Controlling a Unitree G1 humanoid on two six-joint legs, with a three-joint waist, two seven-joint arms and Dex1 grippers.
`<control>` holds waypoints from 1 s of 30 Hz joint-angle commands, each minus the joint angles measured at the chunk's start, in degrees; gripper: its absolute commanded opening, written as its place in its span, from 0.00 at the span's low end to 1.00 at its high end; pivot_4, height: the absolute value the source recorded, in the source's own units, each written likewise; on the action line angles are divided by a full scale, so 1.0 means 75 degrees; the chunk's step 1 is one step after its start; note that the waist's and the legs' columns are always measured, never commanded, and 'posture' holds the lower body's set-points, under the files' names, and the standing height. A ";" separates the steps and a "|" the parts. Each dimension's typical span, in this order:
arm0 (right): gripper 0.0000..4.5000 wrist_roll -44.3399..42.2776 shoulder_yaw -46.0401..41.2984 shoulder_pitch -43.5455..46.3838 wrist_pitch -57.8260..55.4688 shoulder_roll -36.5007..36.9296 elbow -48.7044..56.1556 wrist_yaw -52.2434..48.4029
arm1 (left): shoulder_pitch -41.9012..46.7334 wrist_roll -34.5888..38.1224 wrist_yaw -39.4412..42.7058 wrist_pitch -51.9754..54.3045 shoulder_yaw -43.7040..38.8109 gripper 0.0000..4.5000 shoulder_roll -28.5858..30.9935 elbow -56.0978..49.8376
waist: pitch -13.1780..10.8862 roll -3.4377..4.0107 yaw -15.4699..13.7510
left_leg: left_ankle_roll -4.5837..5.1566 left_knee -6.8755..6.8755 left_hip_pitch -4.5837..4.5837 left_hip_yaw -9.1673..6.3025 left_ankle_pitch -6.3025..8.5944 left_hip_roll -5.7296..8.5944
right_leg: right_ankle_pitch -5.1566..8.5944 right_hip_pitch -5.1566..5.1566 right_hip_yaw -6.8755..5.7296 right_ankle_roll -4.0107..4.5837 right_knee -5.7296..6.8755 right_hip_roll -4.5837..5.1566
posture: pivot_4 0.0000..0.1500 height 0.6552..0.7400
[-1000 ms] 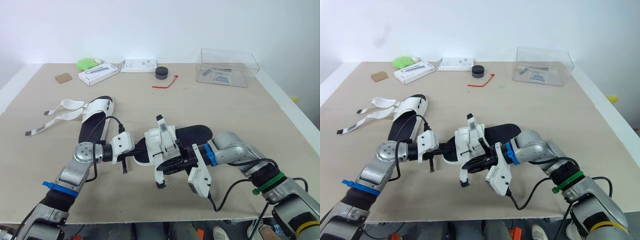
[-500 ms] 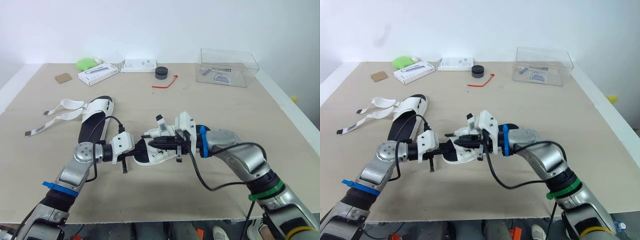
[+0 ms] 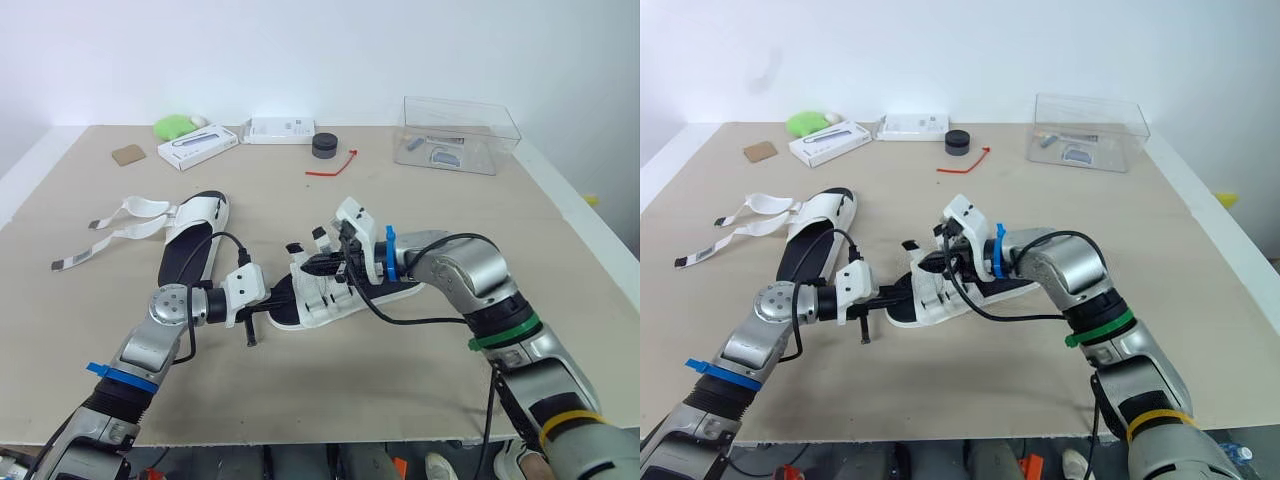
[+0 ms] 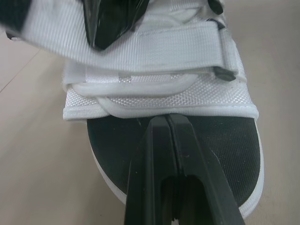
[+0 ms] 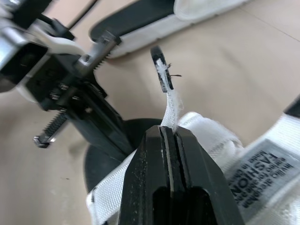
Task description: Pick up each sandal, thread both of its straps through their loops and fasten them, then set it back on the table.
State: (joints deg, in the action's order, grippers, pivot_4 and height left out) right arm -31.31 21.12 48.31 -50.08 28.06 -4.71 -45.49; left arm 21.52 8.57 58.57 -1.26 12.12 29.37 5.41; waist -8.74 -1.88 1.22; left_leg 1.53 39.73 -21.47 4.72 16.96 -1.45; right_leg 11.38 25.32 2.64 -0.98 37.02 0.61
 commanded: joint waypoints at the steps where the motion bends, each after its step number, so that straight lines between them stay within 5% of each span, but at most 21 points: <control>1: 0.19 0.0518 -0.0204 0.0306 0.0282 -0.0056 -0.0087 -0.0047 | -0.0116 -0.0164 -0.0050 0.0063 0.0107 0.00 0.0009 0.0004 | 0.0000 0.0000 0.0000 | 0.0000 0.0000 0.0000 0.0001 0.0000 0.0000 | 0.0000 0.0000 0.0002 0.0000 0.0000 0.0000 | 1.00 1.00; 7: 0.66 0.1160 -0.0368 0.0438 0.1523 -0.0265 -0.0086 -0.0264 | -0.0097 -0.0152 -0.0045 0.0052 0.0108 0.00 0.0048 0.0031 | 0.0000 0.0000 0.0000 | 0.0000 -0.0001 -0.0003 -0.0001 0.0000 0.0002 | 0.0001 0.0001 0.0003 -0.0004 -0.0001 -0.0001 | 1.00 1.00; 13: 0.66 0.0943 -0.0922 0.0516 0.1962 -0.0895 0.0002 -0.0399 | -0.0046 -0.0157 -0.0043 0.0029 0.0113 0.00 0.0033 0.0084 | 0.0000 0.0001 0.0001 | 0.0000 -0.0002 -0.0005 -0.0006 0.0000 0.0002 | 0.0002 0.0002 0.0002 -0.0005 -0.0001 -0.0002 | 1.00 1.00; 16: 0.47 0.1066 -0.0935 0.0419 0.1893 -0.1102 -0.0120 -0.0405 | -0.0036 -0.0149 -0.0040 0.0028 0.0123 0.00 0.0017 0.0081 | -0.0001 0.0001 0.0001 | 0.0000 -0.0002 -0.0005 -0.0008 0.0000 0.0001 | 0.0002 0.0001 0.0000 -0.0004 -0.0001 0.0001 | 1.00 1.00; 21: 0.01 0.1270 -0.0679 0.0364 0.1667 -0.1186 -0.0468 -0.0653 | -0.0087 -0.0145 -0.0056 0.0027 0.0125 0.00 0.0026 0.0037 | -0.0001 0.0001 0.0001 | 0.0000 -0.0002 -0.0006 -0.0008 0.0000 0.0002 | 0.0003 0.0001 -0.0001 -0.0004 -0.0001 0.0022 | 1.00 1.00; 30: 0.01 0.2501 0.0078 0.0554 0.2174 -0.1021 -0.1604 -0.1215 | -0.0221 -0.0090 -0.0112 0.0113 0.0095 0.00 0.0045 -0.0174 | -0.0001 0.0002 0.0002 | 0.0000 -0.0005 -0.0004 -0.0008 0.0000 0.0003 | 0.0008 0.0001 -0.0009 0.0004 -0.0001 0.0012 | 1.00 1.00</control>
State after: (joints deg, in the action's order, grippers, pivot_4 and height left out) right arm -14.07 20.93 51.53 -34.89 19.86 -16.70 -53.24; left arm 20.86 8.67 57.76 -1.14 12.33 29.49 4.32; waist -8.75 -1.86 1.23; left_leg 1.53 39.69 -21.50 4.65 16.96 -1.43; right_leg 11.43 25.33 2.56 -0.95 37.02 0.68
